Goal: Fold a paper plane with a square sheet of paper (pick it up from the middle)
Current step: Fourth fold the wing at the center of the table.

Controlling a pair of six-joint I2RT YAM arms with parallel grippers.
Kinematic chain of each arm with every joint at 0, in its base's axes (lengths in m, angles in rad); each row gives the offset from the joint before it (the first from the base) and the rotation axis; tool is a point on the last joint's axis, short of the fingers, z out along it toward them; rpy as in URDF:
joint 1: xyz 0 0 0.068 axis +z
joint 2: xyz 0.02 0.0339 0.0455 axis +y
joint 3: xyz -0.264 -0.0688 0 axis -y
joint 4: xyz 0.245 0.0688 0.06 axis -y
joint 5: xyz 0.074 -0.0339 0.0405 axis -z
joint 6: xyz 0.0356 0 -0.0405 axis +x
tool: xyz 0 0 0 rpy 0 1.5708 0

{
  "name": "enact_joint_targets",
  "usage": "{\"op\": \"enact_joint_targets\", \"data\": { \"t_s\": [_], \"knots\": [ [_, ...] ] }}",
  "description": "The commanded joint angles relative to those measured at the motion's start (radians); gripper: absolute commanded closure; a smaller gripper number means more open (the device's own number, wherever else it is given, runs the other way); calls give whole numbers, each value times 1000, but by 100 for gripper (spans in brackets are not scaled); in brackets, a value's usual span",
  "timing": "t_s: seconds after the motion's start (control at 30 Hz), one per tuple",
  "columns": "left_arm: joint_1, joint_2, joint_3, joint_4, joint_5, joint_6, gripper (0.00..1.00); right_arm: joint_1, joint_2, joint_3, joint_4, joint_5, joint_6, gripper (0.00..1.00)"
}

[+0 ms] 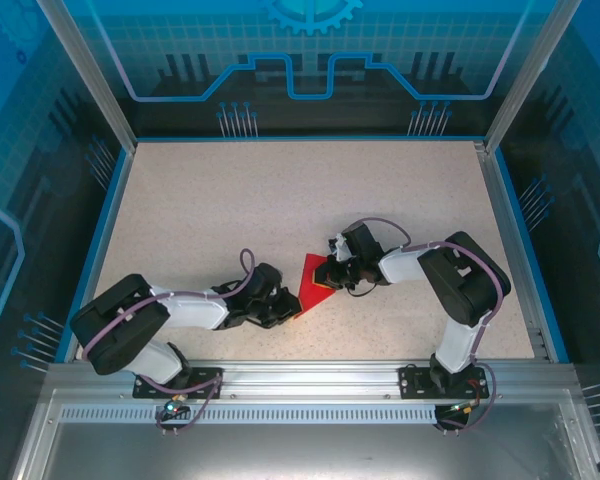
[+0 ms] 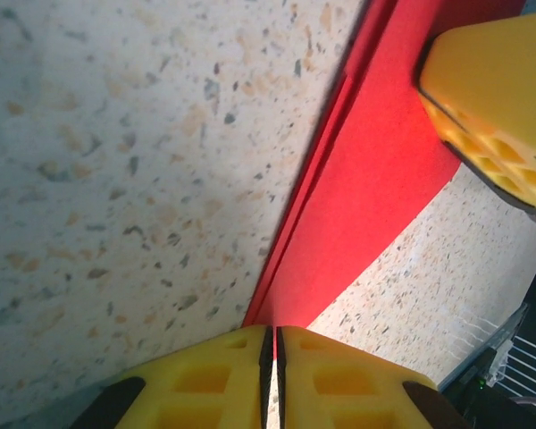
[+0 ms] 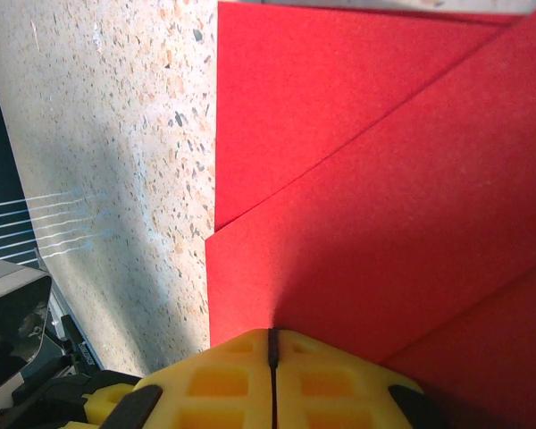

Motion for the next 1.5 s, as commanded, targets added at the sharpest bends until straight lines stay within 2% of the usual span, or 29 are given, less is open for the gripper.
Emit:
{"op": "enact_joint_targets", "data": {
  "t_s": [0.0,0.2,0.43,0.6,0.73,0.97,1.1,1.3,1.47],
  "knots": [
    [-15,-24,-48,-214,14,19,85,-20,39,-7,-100,79,-25,94],
    [-15,-93,-43,-261,-7,28,85,-20,41,-5,-98,69,-26,94],
    [-12,-182,69,-300,-45,90,83,-21,35,3,-100,66,-22,94],
    [10,-102,163,-239,-58,115,83,-20,31,8,-101,61,-20,93],
    [14,23,227,-191,-51,130,86,-20,24,13,-105,56,-20,93],
    [19,203,201,-82,-18,97,90,-19,3,19,-102,44,-23,93],
    [19,214,130,-21,-23,53,90,-14,-32,23,-108,29,-39,93],
    [19,180,77,-54,-45,57,90,22,-81,59,-120,4,-72,91],
    [18,153,89,-108,-64,77,90,37,-33,79,-141,41,-69,92]
  ]
}}
